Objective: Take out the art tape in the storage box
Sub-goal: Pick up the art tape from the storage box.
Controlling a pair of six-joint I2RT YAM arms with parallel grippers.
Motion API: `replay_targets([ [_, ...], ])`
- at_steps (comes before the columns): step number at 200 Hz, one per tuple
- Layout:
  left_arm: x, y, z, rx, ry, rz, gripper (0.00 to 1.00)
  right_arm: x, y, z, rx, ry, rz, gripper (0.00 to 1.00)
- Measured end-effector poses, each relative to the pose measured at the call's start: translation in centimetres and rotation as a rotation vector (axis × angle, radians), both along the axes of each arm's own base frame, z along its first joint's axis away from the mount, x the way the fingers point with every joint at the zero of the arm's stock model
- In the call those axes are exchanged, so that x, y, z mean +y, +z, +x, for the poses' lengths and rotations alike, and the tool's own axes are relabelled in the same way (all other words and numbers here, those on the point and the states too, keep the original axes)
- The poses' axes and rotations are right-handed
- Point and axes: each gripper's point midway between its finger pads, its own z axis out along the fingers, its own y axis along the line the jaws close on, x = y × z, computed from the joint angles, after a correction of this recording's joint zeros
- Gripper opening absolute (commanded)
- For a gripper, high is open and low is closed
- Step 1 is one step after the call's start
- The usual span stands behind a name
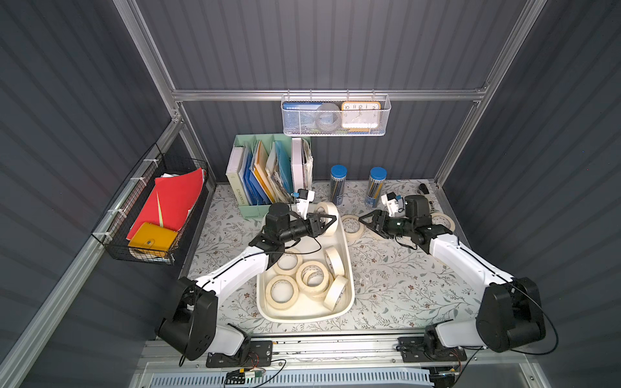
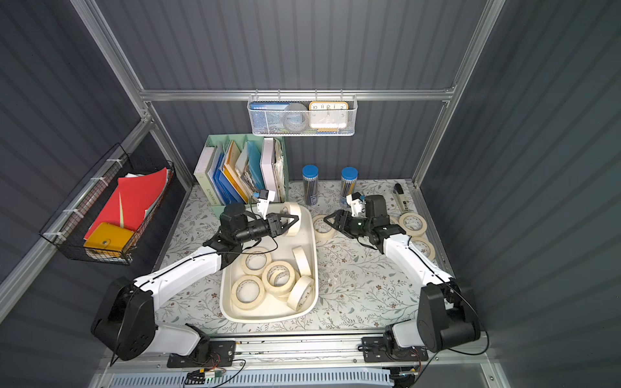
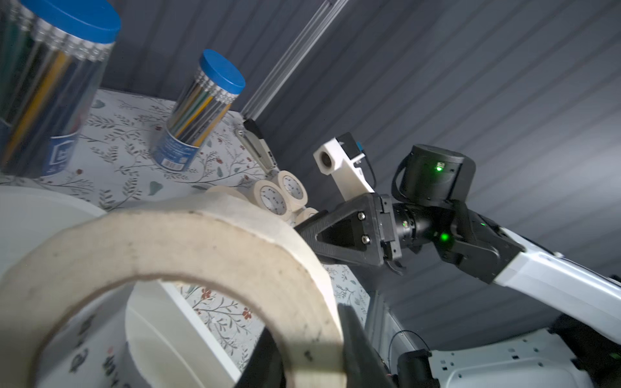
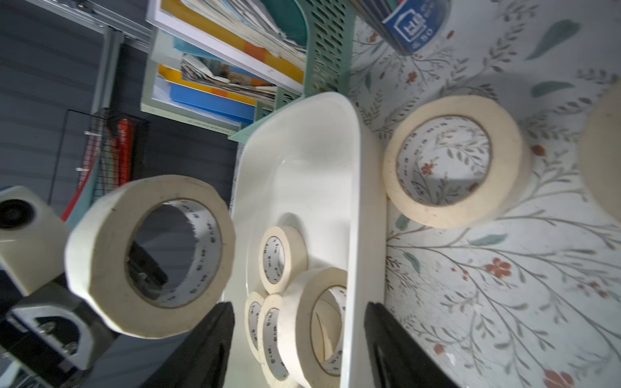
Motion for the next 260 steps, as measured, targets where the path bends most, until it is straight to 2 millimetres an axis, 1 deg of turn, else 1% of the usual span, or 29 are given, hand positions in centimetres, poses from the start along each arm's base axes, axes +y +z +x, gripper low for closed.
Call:
replay_targets([
  [20,0.3,0.7,0.0,-0.003,-0.039,-0.116,0.00,1.2,2.0,1.0,-0.050,0.021,0.105,0.67],
  [36,0.4,1.8,0.0,-0.018,-0.069,-0.202,0.00,2.2,2.7,1.6,-0.065,0.043,0.171,0.67],
  [59,0.4,3.6,-0.4,-0.058,-0.121,-0.304,0.00,3.6,2.7,2.3,-0.057,0.074,0.238,0.67],
  [71,0.4,4.2,-0.7,-0.072,-0.144,-0.336,0.00,4.5,2.5,2.5,-0.044,0.093,0.270,0.67],
  [102,0.4,5.0,-1.4,-0.088,-0.183,-0.369,0.00,7.2,2.4,2.2,-0.019,0.149,0.322,0.67],
  [123,0.3,5.5,-1.5,-0.102,-0.192,-0.372,0.00,9.5,3.1,2.0,-0.024,0.200,0.350,0.67],
  [138,0.7,5.8,-1.1,-0.112,-0.179,-0.374,0.00,10.6,3.7,2.3,-0.036,0.217,0.375,0.65],
  [159,0.8,5.8,-0.8,-0.106,-0.172,-0.372,0.00,12.3,4.1,2.3,-0.037,0.254,0.413,0.52],
  [180,0.4,5.3,-1.0,-0.098,-0.188,-0.351,0.00,14.1,4.3,1.9,-0.033,0.294,0.439,0.51],
  [186,0.3,5.1,-1.1,-0.098,-0.190,-0.344,0.00,14.6,4.2,1.8,-0.027,0.304,0.443,0.50],
  [197,0.1,4.9,-1.1,-0.096,-0.195,-0.332,0.00,15.0,4.2,1.6,-0.023,0.315,0.449,0.38],
  [212,0.1,5.3,-0.8,-0.094,-0.187,-0.332,0.00,15.2,4.1,1.5,-0.041,0.325,0.442,0.20],
  [223,0.1,5.4,-0.7,-0.078,-0.186,-0.327,0.00,15.2,4.2,1.5,-0.076,0.329,0.434,0.11],
  [240,0.0,5.2,-0.6,-0.066,-0.179,-0.305,0.16,15.1,3.9,1.5,-0.083,0.326,0.407,0.07],
  [249,0.0,5.0,-0.6,-0.073,-0.171,-0.278,0.24,15.0,3.6,1.5,-0.084,0.318,0.380,0.02],
  [253,0.0,4.9,-0.6,-0.072,-0.167,-0.264,0.29,14.9,3.5,1.5,-0.082,0.313,0.366,0.00],
  [260,0.0,4.8,-0.6,-0.076,-0.158,-0.231,0.41,14.7,3.3,1.4,-0.081,0.303,0.338,0.00],
])
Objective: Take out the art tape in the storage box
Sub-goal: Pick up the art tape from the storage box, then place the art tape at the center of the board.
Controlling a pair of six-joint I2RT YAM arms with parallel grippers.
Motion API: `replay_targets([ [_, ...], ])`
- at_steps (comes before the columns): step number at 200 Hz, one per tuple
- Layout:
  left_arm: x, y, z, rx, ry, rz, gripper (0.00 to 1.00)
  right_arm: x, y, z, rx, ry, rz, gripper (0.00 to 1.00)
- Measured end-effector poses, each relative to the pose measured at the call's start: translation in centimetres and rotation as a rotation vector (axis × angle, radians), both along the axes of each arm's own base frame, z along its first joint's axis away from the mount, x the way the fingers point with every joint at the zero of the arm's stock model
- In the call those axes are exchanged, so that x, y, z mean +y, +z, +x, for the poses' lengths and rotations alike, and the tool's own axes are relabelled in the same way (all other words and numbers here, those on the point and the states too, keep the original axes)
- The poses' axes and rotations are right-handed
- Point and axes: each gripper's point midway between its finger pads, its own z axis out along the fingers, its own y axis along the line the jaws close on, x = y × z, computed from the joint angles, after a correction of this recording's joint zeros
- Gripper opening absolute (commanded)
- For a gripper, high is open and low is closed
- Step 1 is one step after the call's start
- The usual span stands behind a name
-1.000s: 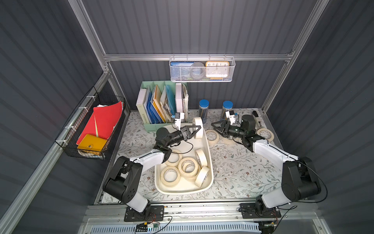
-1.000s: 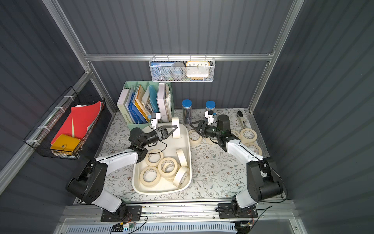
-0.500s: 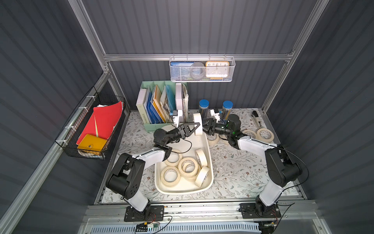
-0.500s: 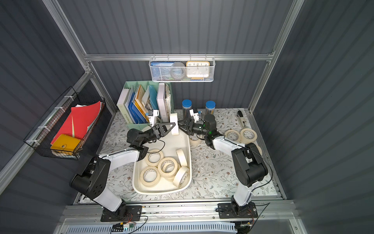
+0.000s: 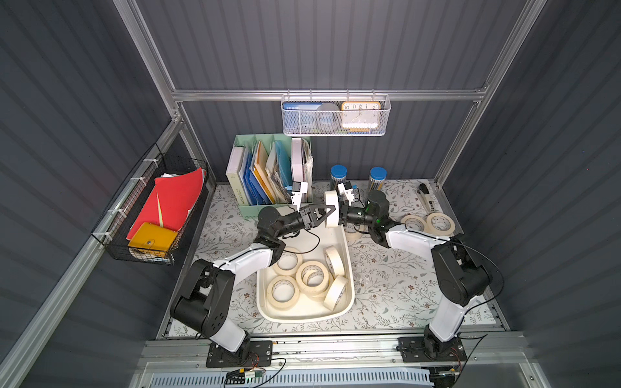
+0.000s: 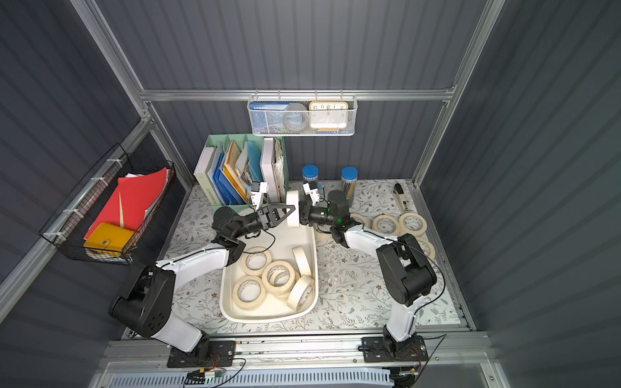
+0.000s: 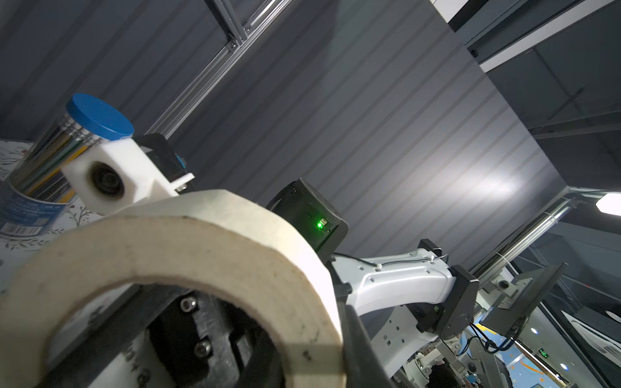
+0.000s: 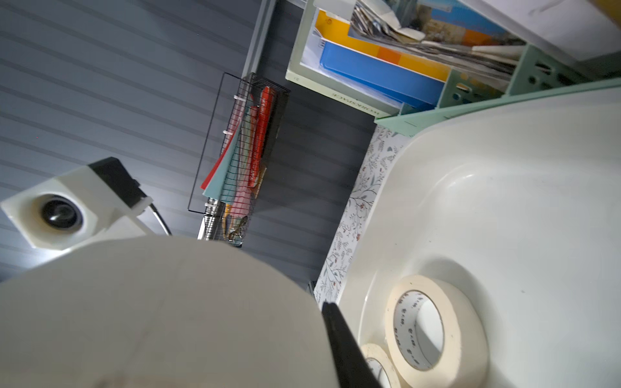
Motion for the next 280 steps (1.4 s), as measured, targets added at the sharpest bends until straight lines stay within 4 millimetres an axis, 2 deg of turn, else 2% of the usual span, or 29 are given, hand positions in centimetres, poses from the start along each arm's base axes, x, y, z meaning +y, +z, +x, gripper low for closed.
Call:
replay_targets([
  [7,0.0,0.1,0.0,-0.023,0.017,0.037,0.54,-0.2,-0.1,0.0,0.004,-0.014,-0.027,0.00],
  [19,0.1,0.5,0.1,-0.073,0.058,0.102,0.71,-0.9,0.1,0.1,-0.002,-0.054,-0.089,0.00],
  [34,0.5,1.3,0.1,-0.140,0.111,0.171,0.85,-1.8,0.3,0.3,-0.021,-0.104,-0.171,0.00],
  [48,1.1,1.6,-0.1,-0.184,0.160,0.235,0.90,-2.7,0.5,0.6,-0.046,-0.154,-0.253,0.00],
  [61,1.7,1.5,0.2,-0.200,0.207,0.286,0.91,-4.0,0.3,0.7,-0.058,-0.201,-0.344,0.00],
  [80,2.5,0.1,1.0,-0.189,0.273,0.367,0.92,-6.8,-0.7,0.8,-0.054,-0.270,-0.484,0.00],
  [107,3.4,-2.3,1.7,-0.153,0.319,0.470,0.94,-13.4,-2.5,0.1,0.004,-0.401,-0.720,0.00],
  [132,3.9,-3.7,2.0,-0.140,0.345,0.530,0.93,-21.8,-3.4,-1.5,0.085,-0.561,-0.935,0.00],
  [158,4.5,-4.7,2.3,-0.126,0.371,0.580,0.93,-30.5,-5.6,-4.9,0.240,-0.699,-1.168,0.00],
  [177,4.7,-5.4,2.5,-0.116,0.380,0.603,0.93,-34.4,-8.6,-7.9,0.389,-0.709,-1.314,0.00],
  [191,4.8,-5.9,2.7,-0.109,0.383,0.618,0.92,-36.0,-11.1,-9.9,0.496,-0.673,-1.400,0.00],
  [209,4.9,-6.3,2.8,-0.103,0.389,0.633,0.92,-36.9,-13.4,-11.1,0.600,-0.613,-1.471,0.00],
  [249,5.3,-6.9,3.0,-0.090,0.409,0.663,0.92,-38.1,-17.9,-10.7,0.738,-0.543,-1.529,0.00],
  [280,5.8,-7.5,2.7,-0.074,0.422,0.682,0.92,-39.2,-20.2,-9.7,0.778,-0.559,-1.537,0.00],
])
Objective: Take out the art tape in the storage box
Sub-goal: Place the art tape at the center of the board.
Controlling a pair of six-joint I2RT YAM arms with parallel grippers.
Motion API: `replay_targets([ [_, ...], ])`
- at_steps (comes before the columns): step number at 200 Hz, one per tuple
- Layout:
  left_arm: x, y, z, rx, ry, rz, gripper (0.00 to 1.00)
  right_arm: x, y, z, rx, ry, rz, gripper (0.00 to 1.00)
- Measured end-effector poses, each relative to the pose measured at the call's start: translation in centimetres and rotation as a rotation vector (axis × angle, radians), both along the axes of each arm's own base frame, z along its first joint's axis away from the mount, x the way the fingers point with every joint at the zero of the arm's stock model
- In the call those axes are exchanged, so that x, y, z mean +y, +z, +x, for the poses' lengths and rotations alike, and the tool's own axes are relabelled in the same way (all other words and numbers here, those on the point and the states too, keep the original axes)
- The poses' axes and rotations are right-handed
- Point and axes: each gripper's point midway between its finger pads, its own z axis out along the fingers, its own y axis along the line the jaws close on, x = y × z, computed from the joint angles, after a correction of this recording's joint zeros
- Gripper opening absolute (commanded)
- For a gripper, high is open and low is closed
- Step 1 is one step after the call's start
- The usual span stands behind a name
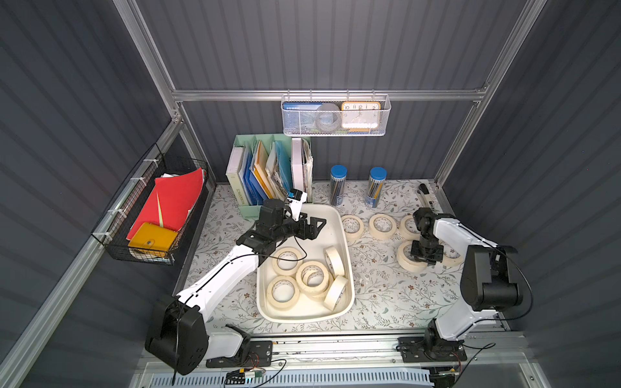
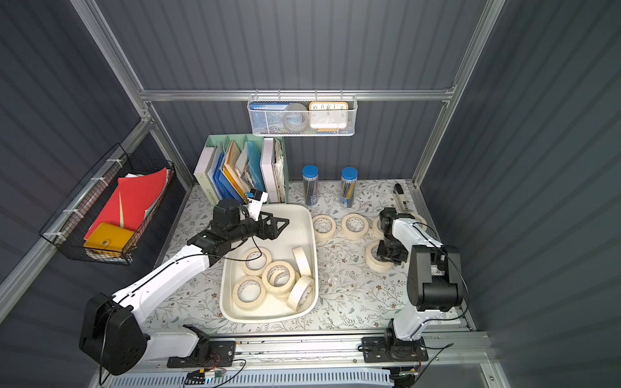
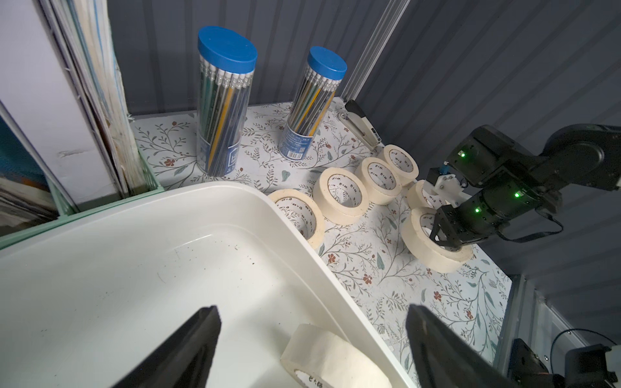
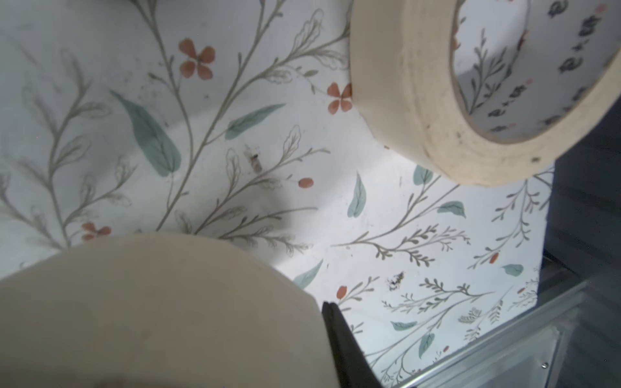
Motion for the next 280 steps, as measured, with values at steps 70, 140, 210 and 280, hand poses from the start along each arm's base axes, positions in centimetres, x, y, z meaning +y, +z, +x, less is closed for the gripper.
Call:
replay_targets([
  [70,0.2,-0.2,-0.3,0.007,0.003,0.004,0.92,-2.3,-1.2,2.7,-0.126,-0.074,0.000,0.00],
  [140,0.2,-0.2,-0.3,0.008,0.004,0.004,0.92,-3.0,-2.7,3.3,-0.157,-0.106,0.037,0.10],
  [210,0.2,-0.2,-0.3,0.010,0.007,0.002,0.92,-3.0,-2.7,3.7,-0.181,-0.106,0.040,0.53],
  [280,0.6,-0.7,0.2,0.022,0.044,0.017,0.92,-1.8,2.3,4.9,-0.328,-0.068,0.067,0.64],
])
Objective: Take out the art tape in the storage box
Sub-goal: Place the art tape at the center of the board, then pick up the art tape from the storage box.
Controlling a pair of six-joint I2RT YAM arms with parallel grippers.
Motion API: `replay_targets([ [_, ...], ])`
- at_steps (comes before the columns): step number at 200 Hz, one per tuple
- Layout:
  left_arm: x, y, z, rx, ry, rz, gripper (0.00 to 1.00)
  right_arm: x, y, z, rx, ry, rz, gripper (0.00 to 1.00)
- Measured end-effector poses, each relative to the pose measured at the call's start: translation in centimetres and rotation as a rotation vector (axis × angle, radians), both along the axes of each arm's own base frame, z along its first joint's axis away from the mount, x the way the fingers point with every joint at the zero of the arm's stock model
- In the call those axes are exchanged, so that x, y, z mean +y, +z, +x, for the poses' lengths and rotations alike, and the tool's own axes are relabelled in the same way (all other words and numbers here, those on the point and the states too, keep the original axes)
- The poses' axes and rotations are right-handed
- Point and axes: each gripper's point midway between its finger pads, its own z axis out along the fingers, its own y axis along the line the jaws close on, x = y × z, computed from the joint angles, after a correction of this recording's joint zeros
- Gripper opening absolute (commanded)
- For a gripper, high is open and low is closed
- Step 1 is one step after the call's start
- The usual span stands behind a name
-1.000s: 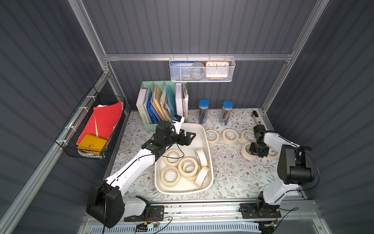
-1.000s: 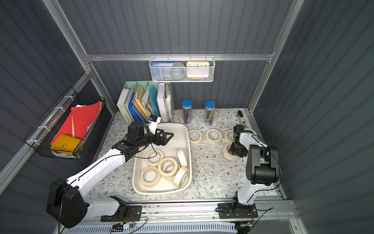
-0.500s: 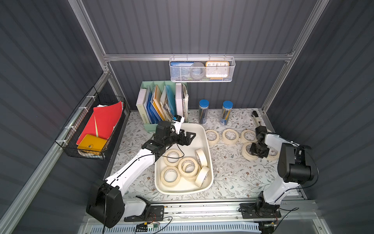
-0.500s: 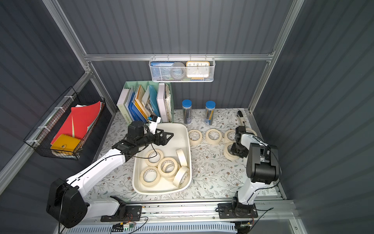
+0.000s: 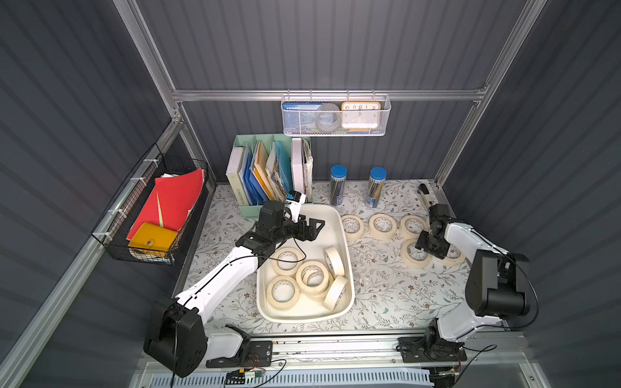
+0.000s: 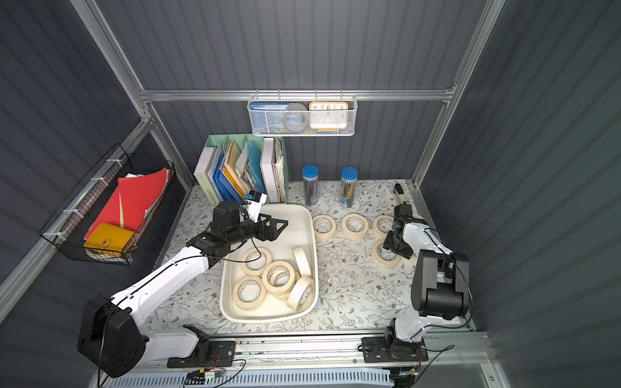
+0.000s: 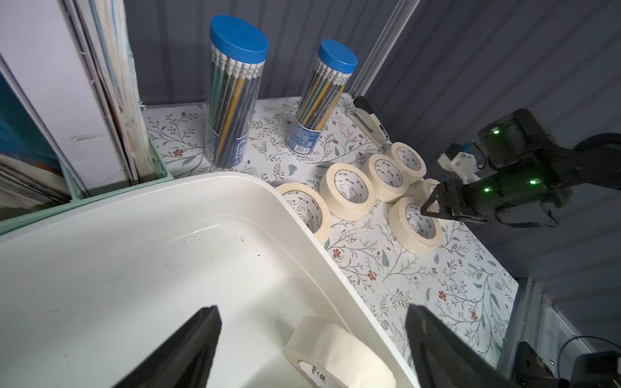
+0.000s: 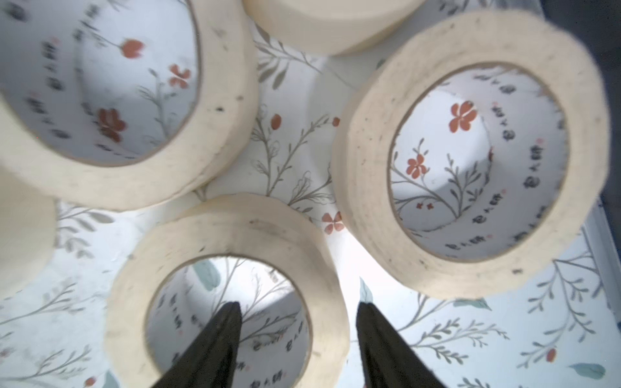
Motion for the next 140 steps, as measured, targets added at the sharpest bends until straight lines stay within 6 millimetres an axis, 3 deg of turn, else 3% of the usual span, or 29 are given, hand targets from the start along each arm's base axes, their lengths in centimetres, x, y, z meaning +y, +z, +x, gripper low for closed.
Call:
replay_targets([
  [28,1.3,-1.4,0.9,0.039,0.088,0.066,0.92,3.7,4.2,1.2,-0.106,0.109,0.022,0.66],
  [60,4.0,-4.0,1.0,0.149,0.238,0.140,0.91,10.4,7.9,2.1,-0.187,0.294,0.075,0.66],
  [78,5.7,-5.6,0.9,0.221,0.316,0.118,0.91,13.4,8.2,1.7,-0.184,0.377,0.109,0.66],
  [98,8.6,-8.4,0.6,0.327,0.420,0.102,0.91,15.5,7.8,0.8,-0.154,0.436,0.131,0.67],
  [113,10.1,-10.2,-0.1,0.397,0.481,0.102,0.91,16.3,7.5,0.4,-0.135,0.458,0.142,0.67],
  [140,10.8,-12.1,-1.4,0.483,0.523,0.103,0.88,16.4,7.2,0.1,-0.116,0.463,0.145,0.67],
])
